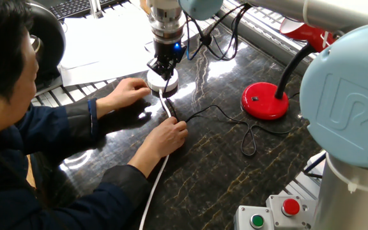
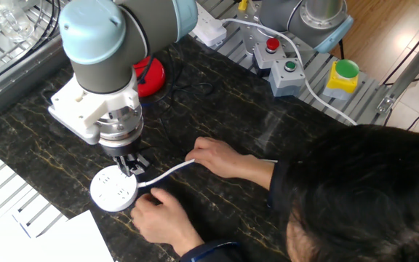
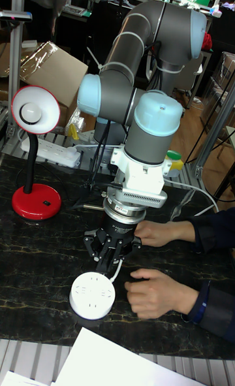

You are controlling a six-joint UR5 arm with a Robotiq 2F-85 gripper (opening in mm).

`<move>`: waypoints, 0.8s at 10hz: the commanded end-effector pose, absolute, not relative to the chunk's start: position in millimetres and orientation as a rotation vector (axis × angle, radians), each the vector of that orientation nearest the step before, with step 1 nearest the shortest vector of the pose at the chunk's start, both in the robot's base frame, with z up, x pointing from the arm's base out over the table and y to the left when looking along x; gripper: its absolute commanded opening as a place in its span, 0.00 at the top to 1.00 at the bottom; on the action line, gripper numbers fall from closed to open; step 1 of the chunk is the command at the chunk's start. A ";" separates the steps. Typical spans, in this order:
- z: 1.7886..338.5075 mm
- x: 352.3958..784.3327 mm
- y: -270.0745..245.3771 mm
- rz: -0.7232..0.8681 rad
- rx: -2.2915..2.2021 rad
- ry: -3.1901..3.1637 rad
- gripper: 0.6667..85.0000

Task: Plug in the power cord of the desk lamp, turn on the socket, and light up the desk lamp

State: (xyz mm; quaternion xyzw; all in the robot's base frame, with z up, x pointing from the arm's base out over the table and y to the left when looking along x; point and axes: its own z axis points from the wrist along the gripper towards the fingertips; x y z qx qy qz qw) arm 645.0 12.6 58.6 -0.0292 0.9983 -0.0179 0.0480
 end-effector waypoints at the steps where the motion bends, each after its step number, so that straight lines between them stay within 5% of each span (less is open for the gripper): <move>1: 55.4 646.4 5.1 -0.079 -0.123 3.029 0.99; 8: 53.8 646.2 5.1 -0.075 -0.132 3.029 0.99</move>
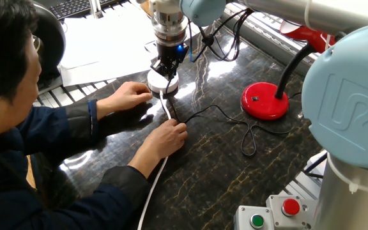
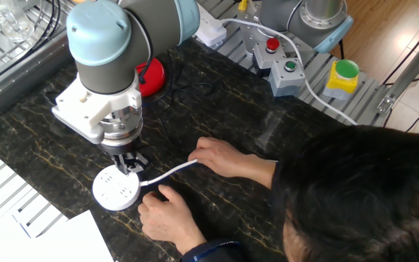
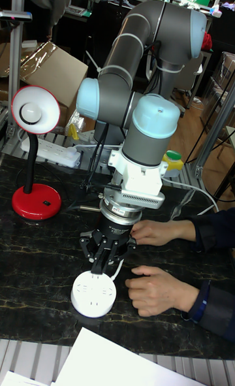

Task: Plug in the power cord of the desk lamp, turn on the socket, and light up the desk lamp

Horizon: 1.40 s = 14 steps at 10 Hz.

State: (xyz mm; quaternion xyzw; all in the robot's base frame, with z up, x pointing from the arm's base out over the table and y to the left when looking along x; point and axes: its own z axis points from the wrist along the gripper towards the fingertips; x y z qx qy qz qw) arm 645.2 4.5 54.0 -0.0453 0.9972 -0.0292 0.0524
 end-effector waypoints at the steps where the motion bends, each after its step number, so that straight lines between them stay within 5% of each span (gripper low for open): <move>1: 53.0 646.5 5.8 -0.071 -0.132 3.029 0.99; 14: 51.1 647.5 9.3 -0.053 -0.110 3.032 0.99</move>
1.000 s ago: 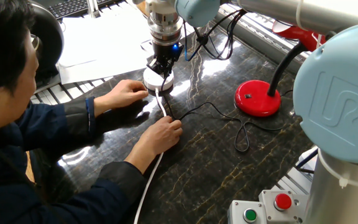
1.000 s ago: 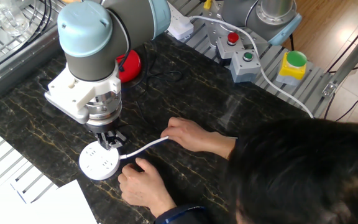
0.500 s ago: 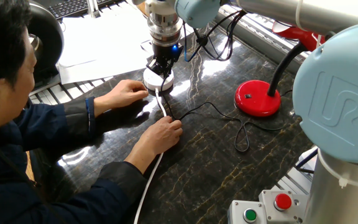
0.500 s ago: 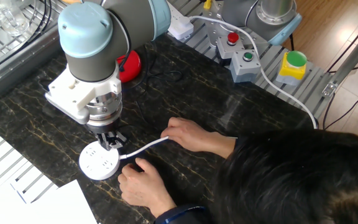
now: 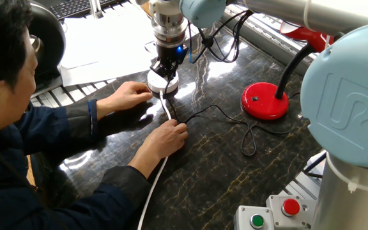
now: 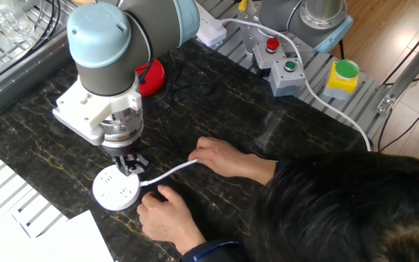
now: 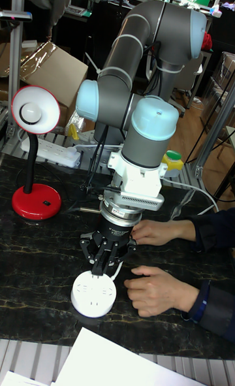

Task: Plug in the power cord of the desk lamp, turn on the socket, and light up the desk lamp

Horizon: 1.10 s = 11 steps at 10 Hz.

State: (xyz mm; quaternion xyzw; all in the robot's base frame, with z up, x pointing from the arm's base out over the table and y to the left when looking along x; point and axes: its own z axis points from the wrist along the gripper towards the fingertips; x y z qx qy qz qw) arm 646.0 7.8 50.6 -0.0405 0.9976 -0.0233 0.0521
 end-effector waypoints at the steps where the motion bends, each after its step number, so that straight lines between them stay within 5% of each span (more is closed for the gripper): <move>1: 50.4 648.1 9.3 -0.053 -0.112 3.031 0.99; 11: 48.4 646.7 6.6 -0.052 -0.126 3.024 0.99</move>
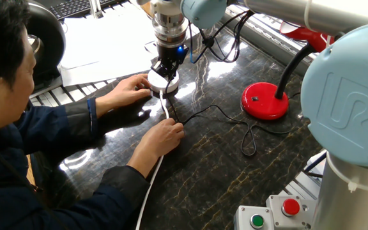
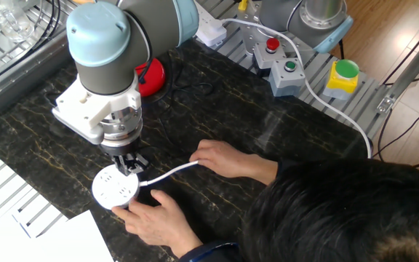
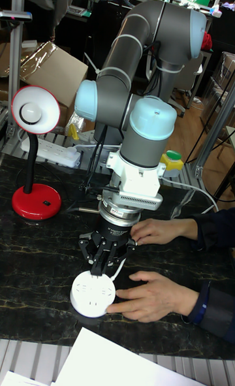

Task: Plug in the power cord of the desk lamp, turn on the socket, and light up the desk lamp

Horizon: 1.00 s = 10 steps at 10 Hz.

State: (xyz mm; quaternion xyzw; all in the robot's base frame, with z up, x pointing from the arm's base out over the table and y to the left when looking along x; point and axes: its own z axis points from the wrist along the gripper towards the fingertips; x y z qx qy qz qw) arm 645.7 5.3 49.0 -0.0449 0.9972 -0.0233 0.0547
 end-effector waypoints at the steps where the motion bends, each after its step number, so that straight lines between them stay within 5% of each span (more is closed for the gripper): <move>1: 47.3 647.1 7.0 -0.050 -0.126 3.024 0.99; 10: 37.2 654.5 8.3 -0.020 -0.244 3.013 0.99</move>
